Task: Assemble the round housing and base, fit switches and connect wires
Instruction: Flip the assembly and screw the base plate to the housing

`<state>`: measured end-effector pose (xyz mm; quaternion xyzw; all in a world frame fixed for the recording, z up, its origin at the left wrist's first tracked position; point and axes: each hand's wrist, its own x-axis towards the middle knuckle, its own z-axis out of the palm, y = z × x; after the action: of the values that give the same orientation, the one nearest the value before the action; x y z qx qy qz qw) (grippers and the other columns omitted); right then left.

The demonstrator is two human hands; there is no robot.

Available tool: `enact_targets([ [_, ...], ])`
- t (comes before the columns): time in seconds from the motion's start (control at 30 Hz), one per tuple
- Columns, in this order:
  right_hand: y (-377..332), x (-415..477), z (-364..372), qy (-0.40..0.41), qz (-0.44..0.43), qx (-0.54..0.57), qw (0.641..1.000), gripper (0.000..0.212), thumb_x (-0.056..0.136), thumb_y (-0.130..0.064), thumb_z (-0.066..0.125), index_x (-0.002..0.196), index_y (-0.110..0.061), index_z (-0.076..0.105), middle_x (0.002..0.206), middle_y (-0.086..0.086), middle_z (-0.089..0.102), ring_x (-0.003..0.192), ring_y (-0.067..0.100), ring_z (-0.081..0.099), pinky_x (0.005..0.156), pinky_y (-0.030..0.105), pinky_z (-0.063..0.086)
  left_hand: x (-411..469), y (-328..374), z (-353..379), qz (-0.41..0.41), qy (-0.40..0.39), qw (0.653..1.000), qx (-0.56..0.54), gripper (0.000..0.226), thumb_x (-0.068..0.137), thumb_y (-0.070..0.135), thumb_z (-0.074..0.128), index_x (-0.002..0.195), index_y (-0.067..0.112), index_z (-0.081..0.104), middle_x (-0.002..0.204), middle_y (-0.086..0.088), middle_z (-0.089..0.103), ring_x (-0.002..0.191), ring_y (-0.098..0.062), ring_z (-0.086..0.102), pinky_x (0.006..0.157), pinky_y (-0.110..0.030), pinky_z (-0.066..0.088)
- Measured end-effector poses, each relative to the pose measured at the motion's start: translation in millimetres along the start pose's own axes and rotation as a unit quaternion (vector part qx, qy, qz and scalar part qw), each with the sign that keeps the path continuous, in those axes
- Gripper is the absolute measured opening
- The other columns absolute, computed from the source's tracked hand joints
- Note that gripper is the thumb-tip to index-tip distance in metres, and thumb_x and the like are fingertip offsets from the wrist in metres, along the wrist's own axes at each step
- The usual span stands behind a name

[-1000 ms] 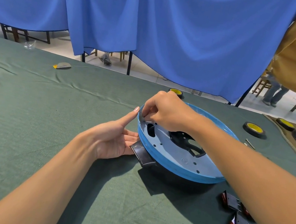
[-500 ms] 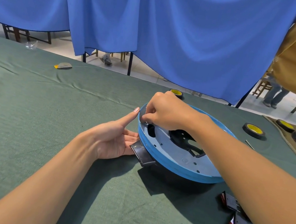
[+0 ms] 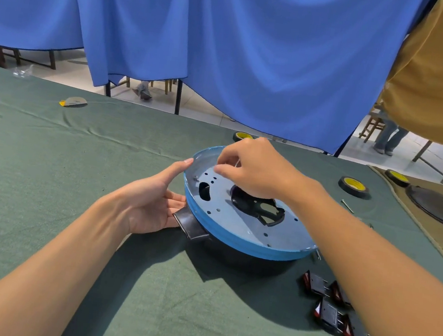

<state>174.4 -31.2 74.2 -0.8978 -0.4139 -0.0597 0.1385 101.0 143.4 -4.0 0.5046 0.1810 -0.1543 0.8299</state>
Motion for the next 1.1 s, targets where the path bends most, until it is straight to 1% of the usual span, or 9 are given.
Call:
enact_targets([
  [0.23,81,-90,-33,0.112,0.174,0.033,0.978,0.013,0.089,-0.027,0.064,0.086,-0.021,0.074,0.080,-0.008,0.069,0.079,0.010,0.062,0.076,0.028,0.048,0,2,5,0.003,0.044,0.999,0.017,0.089,0.066,0.053,0.078,0.123,-0.010,0.053,0.101,-0.022,0.070,0.078,-0.033,0.073,0.065,-0.041,0.063],
  [0.4,115,-150,-23,0.101,0.277,0.032,0.955,0.008,0.088,-0.024,0.067,0.084,-0.023,0.073,0.084,-0.005,0.070,0.083,0.012,0.061,0.079,0.024,0.042,-3,1,6,0.003,0.039,0.999,0.019,0.084,0.064,0.051,0.079,0.116,-0.011,0.054,0.092,-0.023,0.073,0.073,-0.033,0.074,0.056,-0.039,0.060],
  [0.53,113,-165,0,0.105,0.277,0.048,0.954,0.010,0.088,-0.023,0.064,0.086,-0.022,0.074,0.087,-0.003,0.072,0.093,0.021,0.061,0.088,0.035,0.048,-6,-2,6,0.017,0.044,0.998,0.028,0.084,0.070,0.054,0.078,0.121,-0.009,0.055,0.104,-0.022,0.072,0.083,-0.033,0.074,0.066,-0.044,0.062],
  [0.63,107,-156,16,0.072,0.271,0.017,0.960,0.014,0.087,-0.028,0.061,0.091,-0.021,0.073,0.096,0.005,0.071,0.096,0.029,0.060,0.085,0.041,0.051,-7,-5,6,0.041,0.067,0.996,0.030,0.084,0.071,0.055,0.077,0.123,-0.007,0.055,0.105,-0.021,0.072,0.085,-0.033,0.074,0.066,-0.044,0.062],
  [0.7,106,-146,20,0.053,0.275,-0.017,0.960,0.015,0.086,-0.031,0.061,0.093,-0.022,0.071,0.099,0.008,0.069,0.094,0.032,0.060,0.079,0.040,0.053,-8,-6,4,0.053,0.080,0.995,0.028,0.082,0.071,0.055,0.077,0.121,-0.006,0.057,0.102,-0.020,0.073,0.084,-0.032,0.074,0.064,-0.042,0.061],
  [0.83,110,-120,16,0.094,0.283,-0.030,0.954,0.016,0.086,-0.022,0.058,0.095,-0.018,0.071,0.093,0.011,0.068,0.082,0.031,0.055,0.065,0.036,0.048,-9,-7,1,0.056,0.079,0.995,0.008,0.073,0.071,0.054,0.078,0.111,-0.005,0.061,0.096,-0.016,0.074,0.079,-0.028,0.075,0.060,-0.039,0.061],
  [0.97,119,-99,19,0.093,0.311,-0.024,0.946,0.021,0.085,-0.017,0.057,0.103,-0.015,0.069,0.098,0.014,0.067,0.085,0.035,0.056,0.069,0.040,0.051,-8,-6,-3,0.046,0.073,0.996,0.009,0.071,0.071,0.056,0.077,0.106,-0.006,0.064,0.096,-0.016,0.074,0.079,-0.027,0.075,0.059,-0.038,0.060],
  [1.03,124,-92,25,0.076,0.321,0.003,0.944,0.022,0.087,-0.017,0.057,0.107,-0.014,0.067,0.102,0.015,0.066,0.087,0.036,0.059,0.073,0.041,0.053,-6,-6,-6,0.042,0.071,0.996,0.013,0.073,0.072,0.056,0.076,0.109,-0.006,0.064,0.101,-0.015,0.074,0.082,-0.027,0.075,0.062,-0.038,0.061],
  [1.1,128,-87,32,0.078,0.319,0.036,0.944,0.019,0.089,-0.017,0.056,0.105,-0.014,0.066,0.102,0.014,0.065,0.084,0.036,0.056,0.071,0.041,0.051,-3,-5,-9,0.042,0.071,0.996,0.018,0.075,0.072,0.057,0.076,0.115,-0.004,0.064,0.110,-0.015,0.073,0.087,-0.025,0.075,0.067,-0.035,0.061],
])
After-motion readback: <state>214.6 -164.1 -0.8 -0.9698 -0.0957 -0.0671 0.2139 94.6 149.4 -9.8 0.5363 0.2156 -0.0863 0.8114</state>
